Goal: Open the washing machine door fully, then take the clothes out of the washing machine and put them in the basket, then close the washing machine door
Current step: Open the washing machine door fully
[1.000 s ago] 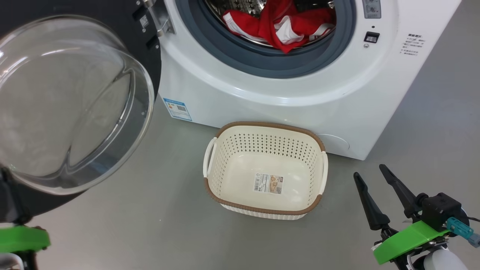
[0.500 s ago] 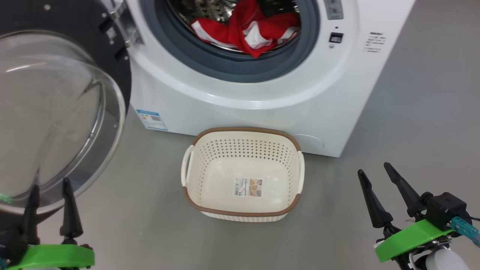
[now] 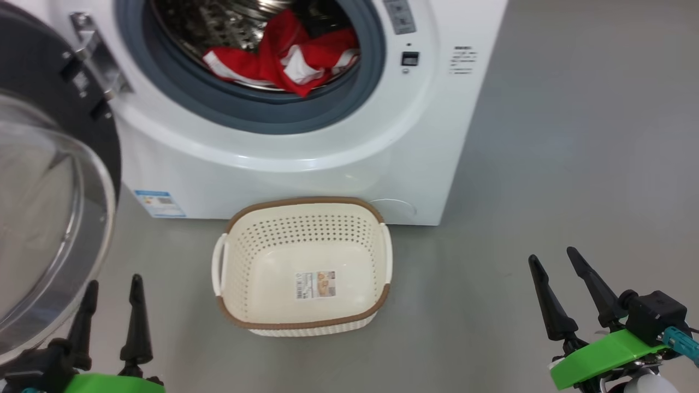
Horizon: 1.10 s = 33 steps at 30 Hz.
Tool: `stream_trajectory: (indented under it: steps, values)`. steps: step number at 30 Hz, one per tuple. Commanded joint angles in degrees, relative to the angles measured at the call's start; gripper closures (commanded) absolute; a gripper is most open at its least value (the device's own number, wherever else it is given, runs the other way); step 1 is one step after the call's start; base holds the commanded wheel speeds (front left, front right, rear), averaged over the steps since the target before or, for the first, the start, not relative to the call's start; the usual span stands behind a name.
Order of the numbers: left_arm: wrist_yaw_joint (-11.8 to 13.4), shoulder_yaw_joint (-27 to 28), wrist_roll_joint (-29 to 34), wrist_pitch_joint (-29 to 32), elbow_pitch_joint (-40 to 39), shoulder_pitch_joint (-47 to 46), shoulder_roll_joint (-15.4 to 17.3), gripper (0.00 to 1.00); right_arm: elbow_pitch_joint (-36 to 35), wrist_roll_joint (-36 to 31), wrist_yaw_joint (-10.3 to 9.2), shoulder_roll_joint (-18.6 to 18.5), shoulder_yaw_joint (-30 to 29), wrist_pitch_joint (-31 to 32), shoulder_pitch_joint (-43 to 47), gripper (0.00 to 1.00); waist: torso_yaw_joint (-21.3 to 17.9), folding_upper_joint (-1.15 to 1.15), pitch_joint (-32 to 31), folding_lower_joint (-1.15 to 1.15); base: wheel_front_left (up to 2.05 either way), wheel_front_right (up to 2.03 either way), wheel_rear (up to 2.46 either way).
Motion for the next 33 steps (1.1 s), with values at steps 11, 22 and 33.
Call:
stream_trajectory:
  steps: [11,22,33]
  values:
    - [-0.17,-1.18,-1.66,-0.3,-2.53,-0.27,1.5,0.0,-2.08,-0.45,0.09,0.49,-0.94,-0.69,0.4,0.0,-7.11,0.0,0.09,0.0,0.0,0.0,0.0]
    - [-0.17,-2.66,-2.17,-0.3,-2.54,0.15,1.5,0.0,-2.41,-0.58,0.09,0.49,-1.63,-0.69,0.9,0.0,-9.96,0.0,-0.39,0.0,0.0,0.0,0.0]
    - [-0.17,-3.0,-2.56,-0.3,-3.03,0.58,1.55,0.0,-2.6,-0.69,0.09,0.56,-1.89,-0.69,1.41,0.0,-10.51,0.0,-0.93,0.0,0.0,0.0,0.0]
